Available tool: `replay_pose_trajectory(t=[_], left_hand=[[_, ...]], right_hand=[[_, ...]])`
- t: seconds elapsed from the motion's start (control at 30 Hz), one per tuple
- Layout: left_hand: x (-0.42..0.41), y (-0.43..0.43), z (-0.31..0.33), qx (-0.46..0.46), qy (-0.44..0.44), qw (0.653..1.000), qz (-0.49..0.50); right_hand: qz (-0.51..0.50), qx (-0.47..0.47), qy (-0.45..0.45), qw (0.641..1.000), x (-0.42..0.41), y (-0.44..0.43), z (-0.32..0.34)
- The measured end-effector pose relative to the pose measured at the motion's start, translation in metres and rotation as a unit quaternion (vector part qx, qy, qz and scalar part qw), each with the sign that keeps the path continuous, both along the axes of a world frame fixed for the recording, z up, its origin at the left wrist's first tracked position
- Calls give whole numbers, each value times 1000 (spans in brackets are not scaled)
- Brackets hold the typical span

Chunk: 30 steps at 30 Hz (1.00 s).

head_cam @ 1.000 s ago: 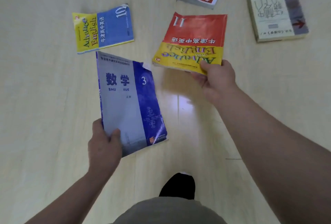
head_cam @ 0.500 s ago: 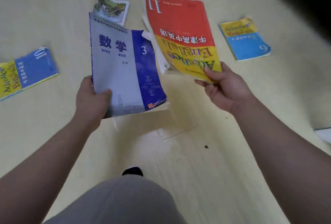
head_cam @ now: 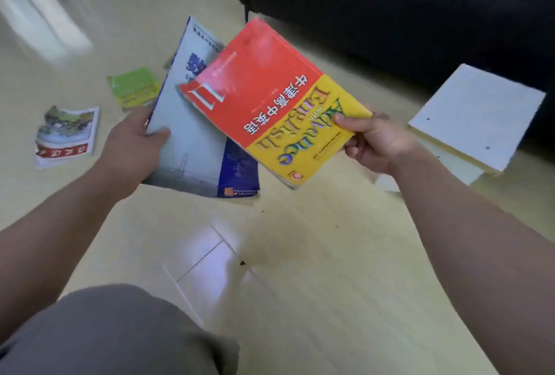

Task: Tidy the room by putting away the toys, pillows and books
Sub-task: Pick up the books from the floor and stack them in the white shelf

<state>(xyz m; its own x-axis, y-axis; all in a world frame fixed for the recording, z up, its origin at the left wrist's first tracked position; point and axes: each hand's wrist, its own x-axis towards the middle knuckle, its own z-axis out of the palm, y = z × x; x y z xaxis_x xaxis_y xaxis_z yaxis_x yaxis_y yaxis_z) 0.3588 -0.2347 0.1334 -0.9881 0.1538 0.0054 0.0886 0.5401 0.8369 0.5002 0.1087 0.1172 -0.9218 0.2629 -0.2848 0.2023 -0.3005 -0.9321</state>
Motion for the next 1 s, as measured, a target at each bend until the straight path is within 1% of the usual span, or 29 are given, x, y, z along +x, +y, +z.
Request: replay_pose_trajectory(t=[0.1,0.23,0.33,0.43,0.53,0.6,0.73,0.8,0.93,1.0], left_hand=[[18,49,36,-2,31,998,-58],[42,110,78,19,49,993,-103],[64,153,106,40,45,987,-149],[81,188,116,56,42,980,-184],[110,219,112,68,20,970,-232],[131,239,107,70,7,964,-256],[178,287,102,67,6,948,-311],[201,310,98,72,12,944,-322],[260,353,84,79,3,948,-307],[290,376,76,55,3,935,-350]], right_hand=[[-22,52,17,998,31,55,29],[-58,121,58,989,70,115,68],[-98,144,88,981,101,153,91],[-146,171,109,968,124,182,105],[-192,185,121,956,152,206,115],[-206,200,112,951,177,221,122],[-211,289,49,933,233,244,135],[-219,319,23,922,265,252,138],[-262,363,-19,894,342,266,128],[-273,379,-46,883,379,270,117]])
